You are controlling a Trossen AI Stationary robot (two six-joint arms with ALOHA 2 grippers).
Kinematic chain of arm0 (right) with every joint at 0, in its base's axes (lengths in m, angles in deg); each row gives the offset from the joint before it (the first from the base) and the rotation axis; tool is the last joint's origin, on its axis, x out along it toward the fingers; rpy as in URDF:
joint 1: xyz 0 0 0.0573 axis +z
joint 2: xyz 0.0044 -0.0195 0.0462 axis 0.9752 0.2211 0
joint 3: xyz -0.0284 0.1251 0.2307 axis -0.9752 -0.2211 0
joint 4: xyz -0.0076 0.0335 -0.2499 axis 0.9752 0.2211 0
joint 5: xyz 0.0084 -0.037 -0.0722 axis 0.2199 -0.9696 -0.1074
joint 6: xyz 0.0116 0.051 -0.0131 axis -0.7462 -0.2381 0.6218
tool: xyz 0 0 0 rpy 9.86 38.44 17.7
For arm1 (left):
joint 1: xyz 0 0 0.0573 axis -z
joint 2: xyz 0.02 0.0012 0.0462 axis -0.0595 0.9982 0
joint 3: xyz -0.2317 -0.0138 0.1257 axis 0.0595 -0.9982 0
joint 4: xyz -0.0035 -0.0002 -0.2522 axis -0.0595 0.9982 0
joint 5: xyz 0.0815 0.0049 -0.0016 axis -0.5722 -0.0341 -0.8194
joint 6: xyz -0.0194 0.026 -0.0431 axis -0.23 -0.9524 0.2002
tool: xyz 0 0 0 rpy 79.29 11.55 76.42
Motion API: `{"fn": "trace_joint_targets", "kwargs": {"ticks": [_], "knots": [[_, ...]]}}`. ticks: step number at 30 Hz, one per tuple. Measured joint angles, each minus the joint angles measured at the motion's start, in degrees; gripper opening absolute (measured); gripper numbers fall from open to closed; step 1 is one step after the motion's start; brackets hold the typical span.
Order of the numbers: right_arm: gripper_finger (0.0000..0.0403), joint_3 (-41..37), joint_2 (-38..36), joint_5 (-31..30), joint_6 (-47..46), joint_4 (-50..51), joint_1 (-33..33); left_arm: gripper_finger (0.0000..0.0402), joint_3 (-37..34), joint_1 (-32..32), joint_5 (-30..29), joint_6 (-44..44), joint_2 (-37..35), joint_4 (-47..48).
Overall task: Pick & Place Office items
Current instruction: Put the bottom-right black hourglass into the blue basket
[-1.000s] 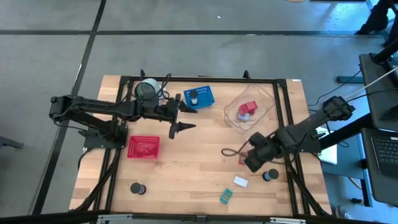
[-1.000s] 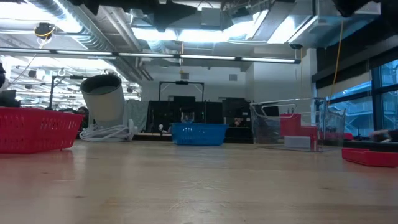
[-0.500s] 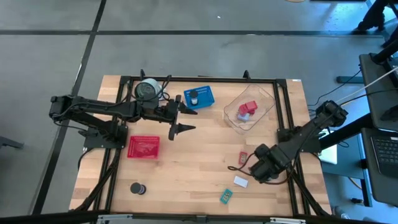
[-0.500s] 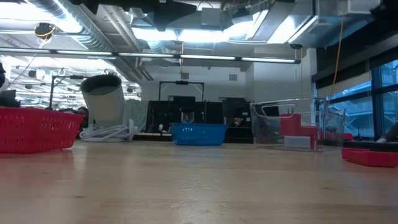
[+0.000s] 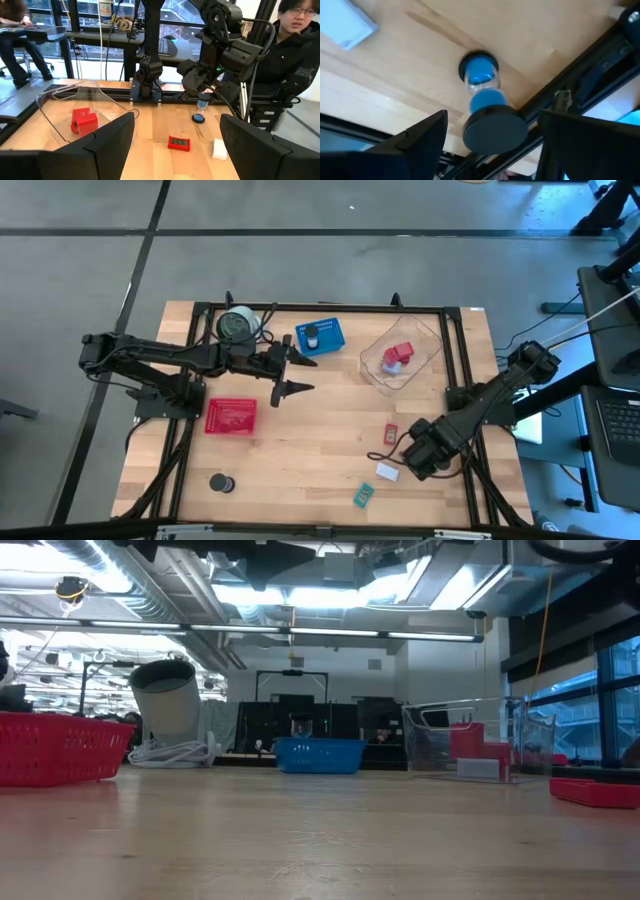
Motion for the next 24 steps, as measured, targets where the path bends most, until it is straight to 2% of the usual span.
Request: {"fn": "trace_joint_targets", "kwargs": {"ticks": [15, 24], "knots": [[0.0313, 0.0, 0.0, 1.7, -4.4, -0.2, 2.4, 0.0292, 0.0, 0.0, 0.0, 0.0, 0.0, 0.0], [0.0289, 0.0, 0.0, -0.3, -5.7, -1.2, 2.4, 0.0292, 0.0, 0.1, 0.0, 0.1, 0.0, 0.0]]}}
